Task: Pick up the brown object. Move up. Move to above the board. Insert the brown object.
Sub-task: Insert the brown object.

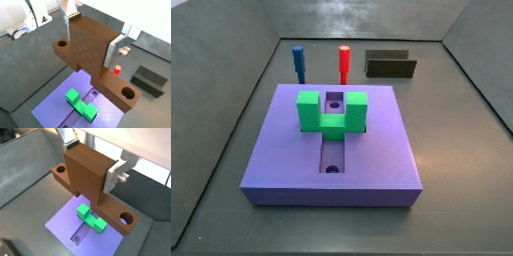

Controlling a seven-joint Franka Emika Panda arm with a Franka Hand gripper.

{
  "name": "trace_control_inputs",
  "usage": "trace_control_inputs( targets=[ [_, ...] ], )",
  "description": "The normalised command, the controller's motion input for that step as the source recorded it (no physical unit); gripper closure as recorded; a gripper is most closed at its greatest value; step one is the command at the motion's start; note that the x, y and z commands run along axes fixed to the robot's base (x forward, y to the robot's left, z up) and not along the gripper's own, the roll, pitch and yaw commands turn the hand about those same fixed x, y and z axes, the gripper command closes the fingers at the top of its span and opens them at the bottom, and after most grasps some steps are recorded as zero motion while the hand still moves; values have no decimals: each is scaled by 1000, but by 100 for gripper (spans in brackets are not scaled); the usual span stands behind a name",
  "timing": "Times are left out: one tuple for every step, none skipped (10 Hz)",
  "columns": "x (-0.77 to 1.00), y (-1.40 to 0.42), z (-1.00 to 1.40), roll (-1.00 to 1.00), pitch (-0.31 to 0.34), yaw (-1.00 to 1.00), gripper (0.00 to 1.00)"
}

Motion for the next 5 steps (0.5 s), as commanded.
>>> trace_control_inputs(
  targets=[
    [100,-203,-94,146,-46,-891,100],
    [34,-43,-123,156,-34,-977,100],
    [0,0,-114,161,0,-1000,100],
    [0,0,-114,161,0,-1000,100],
    [0,0,-86,139,0,-1000,100]
  ],
)
